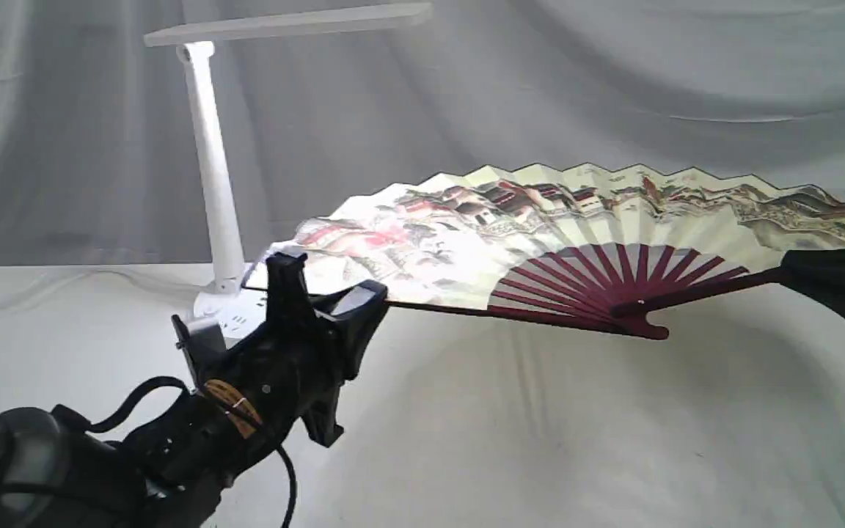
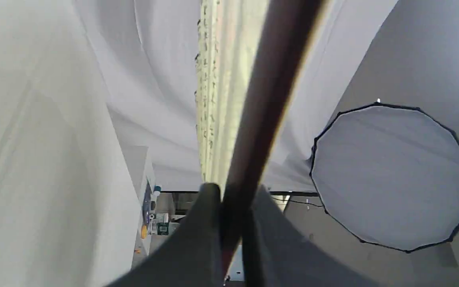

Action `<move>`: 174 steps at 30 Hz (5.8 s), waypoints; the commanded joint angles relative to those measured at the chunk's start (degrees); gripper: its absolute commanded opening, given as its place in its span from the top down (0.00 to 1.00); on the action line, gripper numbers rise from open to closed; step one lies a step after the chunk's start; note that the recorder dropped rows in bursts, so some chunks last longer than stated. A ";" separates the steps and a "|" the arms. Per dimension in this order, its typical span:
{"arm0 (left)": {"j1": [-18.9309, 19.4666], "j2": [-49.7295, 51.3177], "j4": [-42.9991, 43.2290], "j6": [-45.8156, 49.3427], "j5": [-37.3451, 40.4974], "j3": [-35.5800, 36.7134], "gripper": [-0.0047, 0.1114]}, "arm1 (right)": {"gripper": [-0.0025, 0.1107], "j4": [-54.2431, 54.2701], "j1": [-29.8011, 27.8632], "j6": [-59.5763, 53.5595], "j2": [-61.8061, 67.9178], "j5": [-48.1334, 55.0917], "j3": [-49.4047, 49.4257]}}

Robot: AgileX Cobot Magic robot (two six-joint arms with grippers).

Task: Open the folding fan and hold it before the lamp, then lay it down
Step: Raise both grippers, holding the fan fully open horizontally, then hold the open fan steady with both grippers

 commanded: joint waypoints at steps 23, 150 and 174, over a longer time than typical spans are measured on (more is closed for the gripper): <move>12.24 -10.84 -6.92 -4.21 -4.19 6.14 0.96 | 0.98 8.00 13.90 -6.93 -0.41 -4.81 -0.35; 20.19 -20.64 -3.29 -22.76 -4.19 9.34 0.96 | 0.98 8.00 17.83 2.18 -15.88 -4.81 -0.35; 20.19 -20.53 -6.08 -19.85 -4.19 9.34 0.96 | 0.98 8.00 17.83 2.18 -15.76 -8.47 -0.35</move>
